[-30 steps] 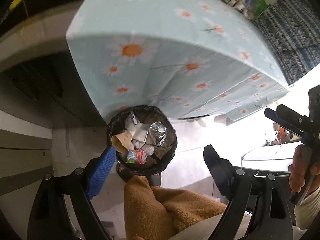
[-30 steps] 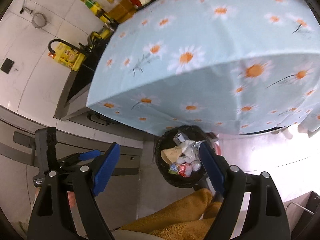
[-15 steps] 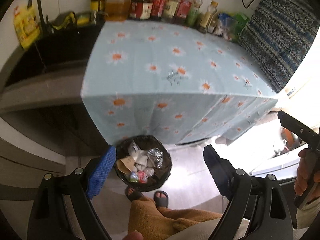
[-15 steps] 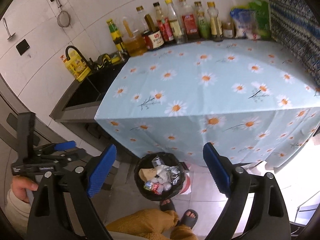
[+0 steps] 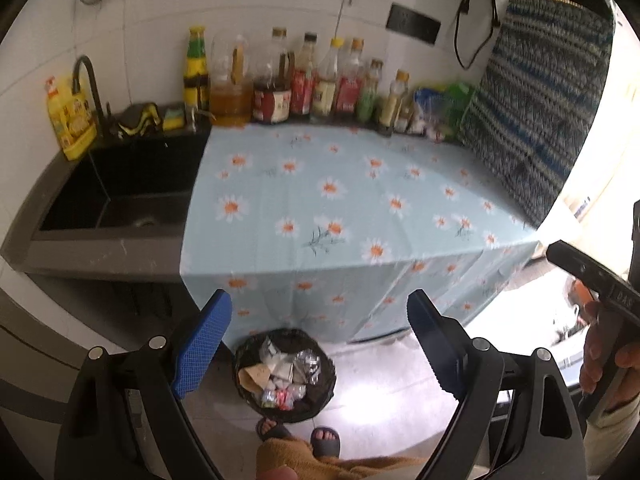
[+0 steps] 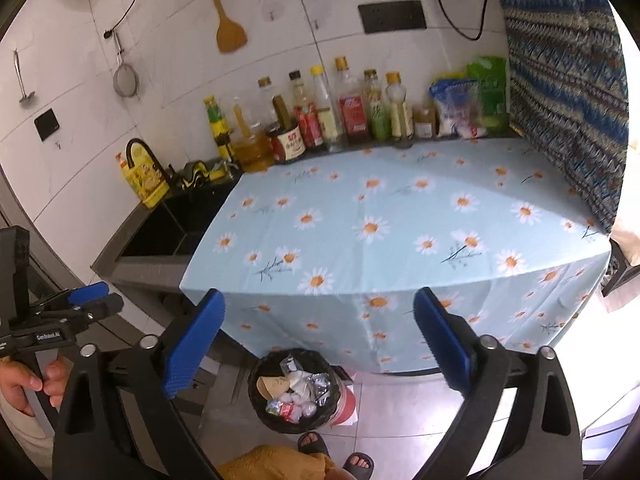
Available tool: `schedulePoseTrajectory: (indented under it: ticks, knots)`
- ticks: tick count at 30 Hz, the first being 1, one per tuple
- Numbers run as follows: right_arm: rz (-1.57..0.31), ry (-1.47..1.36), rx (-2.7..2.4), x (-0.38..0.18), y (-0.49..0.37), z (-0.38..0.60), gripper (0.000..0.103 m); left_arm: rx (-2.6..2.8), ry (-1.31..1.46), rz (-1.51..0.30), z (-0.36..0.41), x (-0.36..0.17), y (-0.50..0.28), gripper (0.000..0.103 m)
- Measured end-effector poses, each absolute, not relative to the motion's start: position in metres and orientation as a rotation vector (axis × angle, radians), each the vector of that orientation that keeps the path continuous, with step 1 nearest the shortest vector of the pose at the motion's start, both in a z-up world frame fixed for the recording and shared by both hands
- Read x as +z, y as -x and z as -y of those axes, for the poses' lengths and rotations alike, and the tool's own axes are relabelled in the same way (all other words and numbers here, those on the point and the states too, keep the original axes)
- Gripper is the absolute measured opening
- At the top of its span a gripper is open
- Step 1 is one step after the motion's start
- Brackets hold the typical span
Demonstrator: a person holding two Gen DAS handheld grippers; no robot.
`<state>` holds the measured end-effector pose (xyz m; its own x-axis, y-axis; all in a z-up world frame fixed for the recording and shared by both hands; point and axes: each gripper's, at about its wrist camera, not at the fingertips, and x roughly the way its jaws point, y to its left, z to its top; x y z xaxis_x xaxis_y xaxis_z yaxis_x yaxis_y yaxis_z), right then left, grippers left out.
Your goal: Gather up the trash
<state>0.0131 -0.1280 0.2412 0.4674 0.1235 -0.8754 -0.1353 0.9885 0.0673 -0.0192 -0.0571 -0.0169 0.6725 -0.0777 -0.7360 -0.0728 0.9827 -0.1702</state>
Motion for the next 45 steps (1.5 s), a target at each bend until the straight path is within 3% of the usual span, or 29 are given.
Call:
schedulePoseTrajectory:
  ticks: [16, 45]
  knots:
    - [-1.006, 0.031, 0.172, 0.287, -0.014, 0.125, 0.098, -0.012, 0.171, -0.776, 0.068, 0.021, 0.029, 0.096]
    - [-1.039, 0.027, 0.183, 0.275, -0.019, 0.126, 0.098, 0.007, 0.159, -0.761, 0.064, 0.033, 0.038, 0.096]
